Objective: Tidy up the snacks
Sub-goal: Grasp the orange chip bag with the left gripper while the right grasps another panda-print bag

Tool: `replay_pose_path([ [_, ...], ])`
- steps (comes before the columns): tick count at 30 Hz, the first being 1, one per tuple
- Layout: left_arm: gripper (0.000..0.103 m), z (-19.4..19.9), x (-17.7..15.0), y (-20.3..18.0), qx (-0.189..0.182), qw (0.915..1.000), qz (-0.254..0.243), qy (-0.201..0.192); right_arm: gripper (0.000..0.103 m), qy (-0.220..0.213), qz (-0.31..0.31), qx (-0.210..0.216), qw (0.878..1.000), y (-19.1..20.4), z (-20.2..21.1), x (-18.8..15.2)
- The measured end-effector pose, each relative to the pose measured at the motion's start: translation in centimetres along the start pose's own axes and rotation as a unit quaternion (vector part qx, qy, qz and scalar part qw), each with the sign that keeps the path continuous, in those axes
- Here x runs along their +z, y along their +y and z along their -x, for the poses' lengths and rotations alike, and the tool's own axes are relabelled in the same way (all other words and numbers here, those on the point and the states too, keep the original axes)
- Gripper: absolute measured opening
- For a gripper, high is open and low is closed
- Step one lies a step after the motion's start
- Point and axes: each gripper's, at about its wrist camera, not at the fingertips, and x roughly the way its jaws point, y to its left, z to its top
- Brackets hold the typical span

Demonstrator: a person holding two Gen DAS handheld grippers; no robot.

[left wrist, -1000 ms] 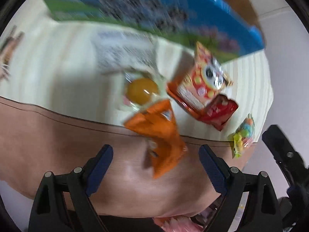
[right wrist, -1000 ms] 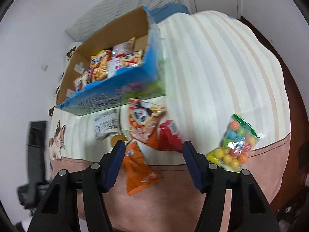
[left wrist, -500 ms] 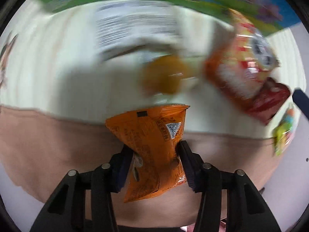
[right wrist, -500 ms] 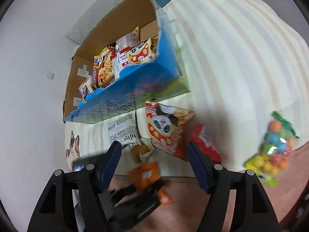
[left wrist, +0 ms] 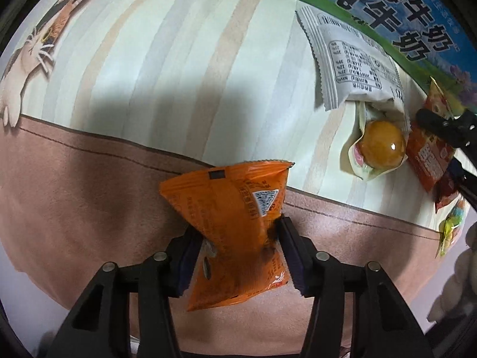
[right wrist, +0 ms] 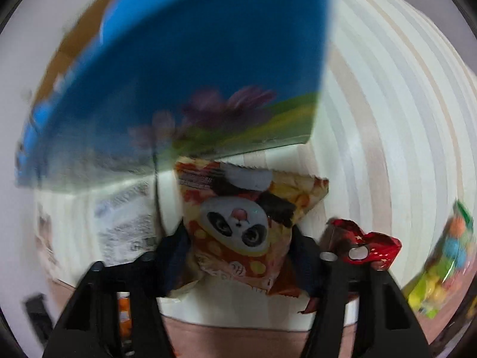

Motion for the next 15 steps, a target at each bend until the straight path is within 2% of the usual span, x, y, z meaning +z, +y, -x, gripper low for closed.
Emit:
replay_pose_path([
  [4,0.058,-0.4,-0.5,-0.4,0.000,0.9999,-0.009,0.006,0.052,-0.004,0.039,0.001,0.999,0.4,0.8,-1.3],
  [6,0.068,-0.8,0.0,-0.6,-0.007,0.9999,-0.008,0.009,0.052,-0.005,0.045,0.012,0.999,0.2,2.0,-2.1],
  [10,0.068,-1.0,-0.5,-1.5,0.003,0.9999,-0.014,0.001,0.052,-0.004,0.052,0.055,0.997,0.0,5.2,-3.5],
  [11,0.067,-0.9,-0.8,-1.6,0.004,0.9998,-0.018,-0.004,0.052,0.006,0.055,0.075,0.996,0.2,5.9,-4.1],
  [14,0.048,-0.3,-2.4,-2.4,0.032,0.9981,-0.053,-0.009,0.052,0.049,0.077,0.098,0.991,0.9,6.4,-6.1],
  [15,0.048,0.2,-3.0,-2.4,0.034,0.9975,-0.062,-0.006,0.052,0.062,0.088,0.100,0.989,1.4,6.4,-7.2],
])
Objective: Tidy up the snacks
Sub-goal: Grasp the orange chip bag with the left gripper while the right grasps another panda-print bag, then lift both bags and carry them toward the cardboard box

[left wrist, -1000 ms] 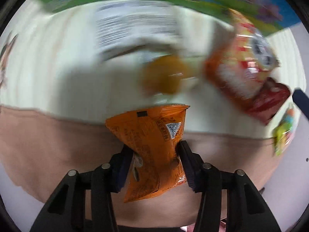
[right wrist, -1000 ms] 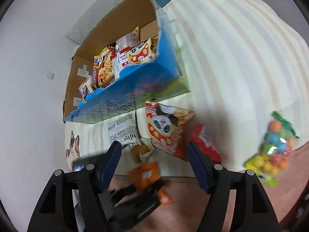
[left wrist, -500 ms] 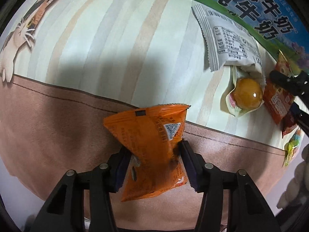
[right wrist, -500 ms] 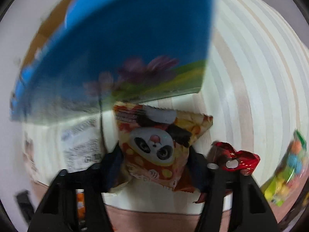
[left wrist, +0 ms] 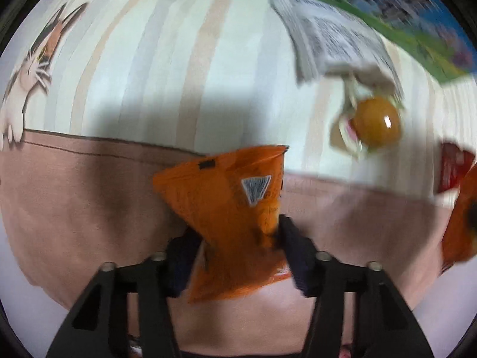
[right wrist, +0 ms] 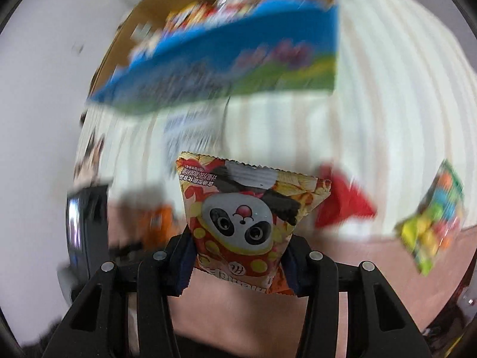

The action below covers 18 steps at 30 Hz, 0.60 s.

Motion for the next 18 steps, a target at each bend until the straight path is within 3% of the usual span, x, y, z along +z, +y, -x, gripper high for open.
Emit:
replay_pose_path([
  [5,0.048,-0.3,-3.1,0.8,0.009,0.9997,-0.016,0.014,0.052,0.077,0.035,-0.020,0.996,0.9,-3.6,-4.4],
  [8,0.049,-1.0,-3.8,1.0,0.005,0.9997,-0.010,0.021,0.052,0.099,0.022,-0.024,0.995,0.7,-6.2,-5.8],
  [12,0.049,-2.0,-4.4,1.3,0.001,0.9994,-0.005,0.035,0.053,0.099,0.020,-0.049,0.994,1.0,-8.4,-7.2],
  [18,0.048,-1.9,-4.1,2.3,0.002,0.9997,0.002,0.026,0.058,0.090,-0.010,-0.045,0.995,0.9,-8.7,-8.1],
])
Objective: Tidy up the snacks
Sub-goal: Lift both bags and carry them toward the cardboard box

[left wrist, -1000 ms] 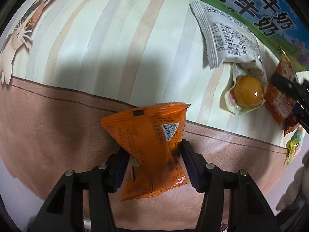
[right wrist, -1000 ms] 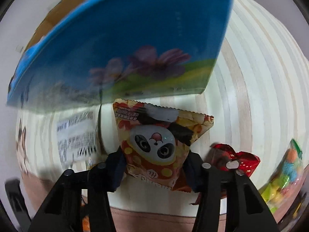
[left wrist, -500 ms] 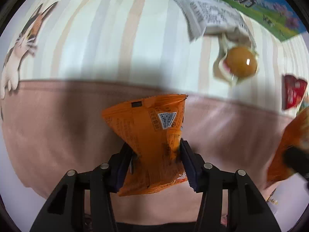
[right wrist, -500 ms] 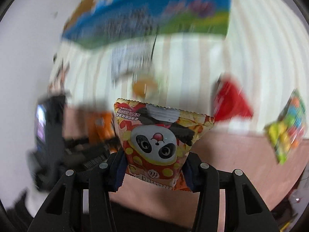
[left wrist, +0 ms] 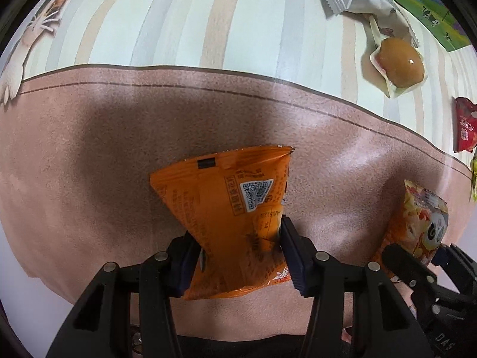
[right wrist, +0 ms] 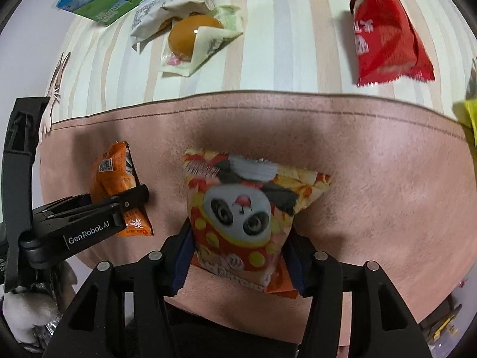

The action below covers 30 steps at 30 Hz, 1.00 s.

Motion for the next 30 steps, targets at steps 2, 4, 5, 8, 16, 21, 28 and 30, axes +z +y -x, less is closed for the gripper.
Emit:
replay_pose_path([
  [2,0.048,0.6,0.4,1.0,0.004,1.0000,-0.003,-0.009,0.058,-0.007,0.003,-0.011,1.000,0.4,-0.6,-0.4],
  [4,0.047,0.8,-0.8,1.3,0.007,0.9998,-0.006,-0.019,0.058,-0.017,0.015,-0.032,0.999,0.7,-1.5,-1.2],
  [5,0.046,1.2,-0.9,1.2,0.010,0.9997,-0.010,-0.021,0.056,-0.022,0.022,-0.043,0.999,1.0,-1.9,-1.4],
  [8,0.044,2.1,-1.1,0.9,0.008,0.9994,-0.018,-0.027,0.054,-0.042,0.022,-0.050,0.998,1.5,-1.8,-2.0],
  [16,0.044,8.8,-0.8,-0.8,-0.028,0.9955,-0.048,-0.077,0.053,-0.085,-0.011,0.034,0.996,1.6,3.8,-2.3],
  [21,0.044,16.7,1.7,-2.5,-0.066,0.9866,-0.080,-0.126,0.053,-0.133,-0.015,0.089,0.987,1.8,10.5,0.2],
  [28,0.044,26.5,9.7,-3.5,-0.079,0.9699,-0.119,-0.197,0.053,-0.211,0.026,0.076,0.974,2.7,20.1,8.5],
  [30,0.044,27.3,13.5,-3.7,-0.071,0.9690,-0.130,-0.198,0.053,-0.221,0.032,0.061,0.973,2.2,22.1,11.8],
])
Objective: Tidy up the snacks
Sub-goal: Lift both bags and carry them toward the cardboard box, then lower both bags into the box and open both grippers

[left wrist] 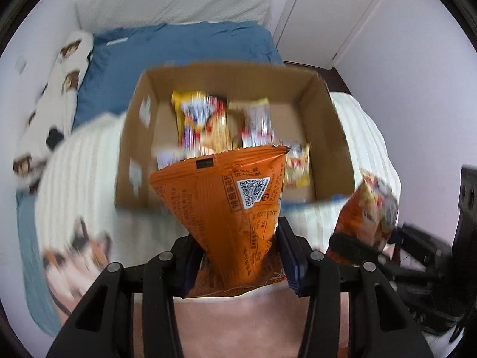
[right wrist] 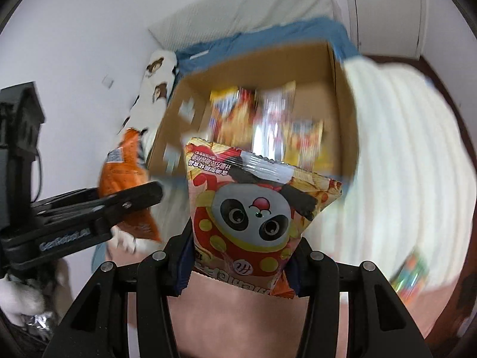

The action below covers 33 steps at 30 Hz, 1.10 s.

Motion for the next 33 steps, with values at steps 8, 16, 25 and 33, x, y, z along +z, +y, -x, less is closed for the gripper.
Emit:
replay_pose_path([
  [8,0.044,-6.6,10.7,3.2,0.037,0.9971,-0.008,0.067,0.053,0.028,-0.006,-0.048,0.998,-3.1,-3.4,13.7],
  [16,0.044,-14.2,15.5,6.5,0.070,0.9882,-0.011,0.136,0.053,0.059,-0.019,-0.082,0.995,-5.2,-9.1,19.2],
  [25,0.048,-18.6,17.1,8.9,0.077,0.9793,0.006,0.187,0.093,0.085,-0.026,-0.122,0.989,-7.0,-13.9,20.6],
  [33,0.090,-17.7,17.7,9.5,0.061,0.9854,0.028,0.157,0.097,0.100,-0.030,-0.131,0.986,-7.6,-15.5,20.0],
])
